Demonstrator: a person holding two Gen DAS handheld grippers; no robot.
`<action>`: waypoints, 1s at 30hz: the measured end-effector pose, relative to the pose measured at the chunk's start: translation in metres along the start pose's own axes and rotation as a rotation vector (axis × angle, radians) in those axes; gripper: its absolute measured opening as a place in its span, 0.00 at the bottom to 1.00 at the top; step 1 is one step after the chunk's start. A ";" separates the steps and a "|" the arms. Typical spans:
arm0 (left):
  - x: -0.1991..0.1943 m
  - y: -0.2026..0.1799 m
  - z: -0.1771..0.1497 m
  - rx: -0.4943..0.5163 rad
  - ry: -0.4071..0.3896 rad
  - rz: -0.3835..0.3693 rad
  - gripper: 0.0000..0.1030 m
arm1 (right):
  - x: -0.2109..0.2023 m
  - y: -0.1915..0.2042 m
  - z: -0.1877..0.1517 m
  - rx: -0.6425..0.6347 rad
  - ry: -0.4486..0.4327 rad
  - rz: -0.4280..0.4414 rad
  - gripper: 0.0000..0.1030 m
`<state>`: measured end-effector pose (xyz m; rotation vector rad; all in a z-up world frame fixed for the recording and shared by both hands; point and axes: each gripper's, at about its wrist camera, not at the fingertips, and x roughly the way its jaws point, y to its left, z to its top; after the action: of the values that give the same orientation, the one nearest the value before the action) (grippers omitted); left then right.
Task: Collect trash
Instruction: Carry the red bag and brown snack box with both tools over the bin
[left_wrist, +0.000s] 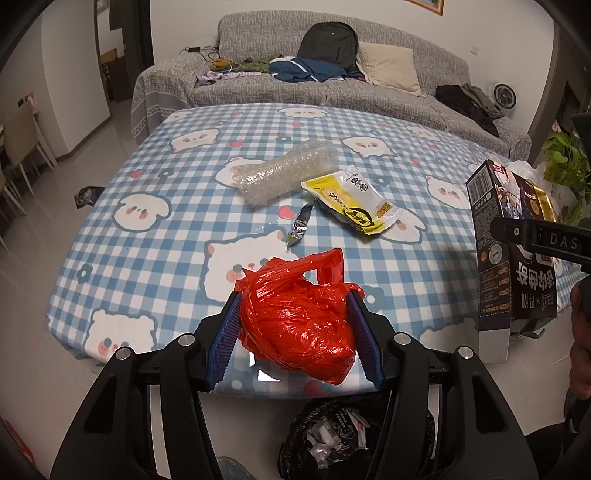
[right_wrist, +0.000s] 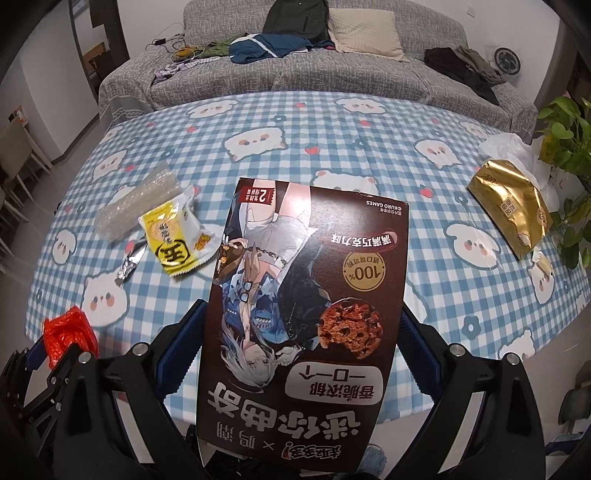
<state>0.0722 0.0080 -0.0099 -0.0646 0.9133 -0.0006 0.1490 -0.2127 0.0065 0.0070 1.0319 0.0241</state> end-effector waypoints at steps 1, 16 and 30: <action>-0.003 0.000 -0.002 -0.004 -0.001 -0.005 0.54 | -0.002 0.000 -0.003 0.000 -0.003 0.001 0.89; -0.040 -0.005 -0.040 -0.011 -0.038 -0.021 0.54 | -0.042 0.019 -0.067 -0.056 -0.033 0.055 0.89; -0.056 0.006 -0.092 -0.035 -0.056 -0.014 0.54 | -0.049 0.032 -0.126 -0.085 -0.031 0.082 0.89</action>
<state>-0.0346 0.0108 -0.0222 -0.1036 0.8573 0.0040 0.0154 -0.1826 -0.0160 -0.0277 0.9984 0.1424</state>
